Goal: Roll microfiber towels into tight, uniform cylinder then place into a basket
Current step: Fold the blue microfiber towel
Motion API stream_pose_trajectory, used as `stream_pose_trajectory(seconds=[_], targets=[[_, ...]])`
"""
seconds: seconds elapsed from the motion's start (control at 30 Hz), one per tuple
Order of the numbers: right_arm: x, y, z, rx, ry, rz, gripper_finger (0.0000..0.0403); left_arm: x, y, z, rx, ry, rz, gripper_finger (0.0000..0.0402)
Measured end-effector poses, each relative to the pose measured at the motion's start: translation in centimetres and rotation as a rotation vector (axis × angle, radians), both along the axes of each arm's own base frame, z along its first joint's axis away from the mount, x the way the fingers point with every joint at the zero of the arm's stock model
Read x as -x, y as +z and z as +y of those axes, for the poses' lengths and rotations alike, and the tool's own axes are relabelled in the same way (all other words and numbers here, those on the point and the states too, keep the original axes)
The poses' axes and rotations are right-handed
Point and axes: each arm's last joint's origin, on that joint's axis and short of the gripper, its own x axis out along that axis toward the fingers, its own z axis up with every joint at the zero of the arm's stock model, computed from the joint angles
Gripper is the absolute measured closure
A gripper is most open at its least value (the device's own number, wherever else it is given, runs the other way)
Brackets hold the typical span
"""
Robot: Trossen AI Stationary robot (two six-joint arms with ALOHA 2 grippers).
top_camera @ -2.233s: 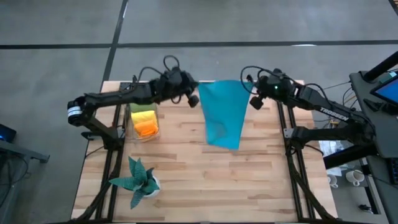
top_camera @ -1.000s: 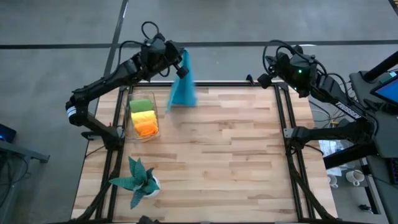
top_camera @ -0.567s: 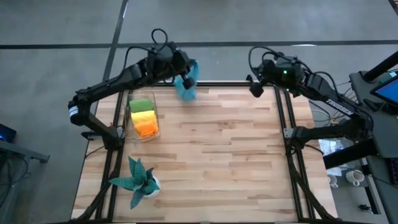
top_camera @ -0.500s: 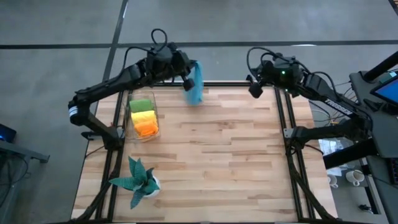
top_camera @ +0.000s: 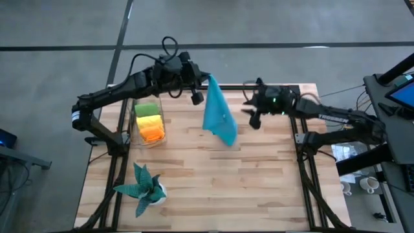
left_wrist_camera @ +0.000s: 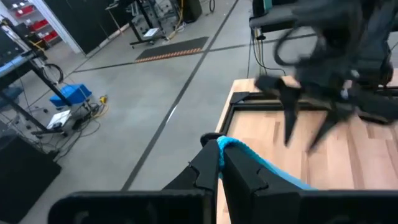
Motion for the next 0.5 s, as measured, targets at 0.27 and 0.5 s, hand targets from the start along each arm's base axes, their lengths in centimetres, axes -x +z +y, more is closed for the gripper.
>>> stream_pose_trajectory(seconds=[0.27, 0.5], targets=[[-1.7, -5.0, 3.3, 0.086, 0.160, -0.262, 0.0234, -0.2, -0.1, -0.1, 0.006, -0.002, 0.000, 0.0402], [-4.5, -7.9, 5.0, 0.116, 0.163, -0.279, 0.0233, -0.2, 0.0, -0.1, 0.048, 0.015, -0.029, 0.0402]])
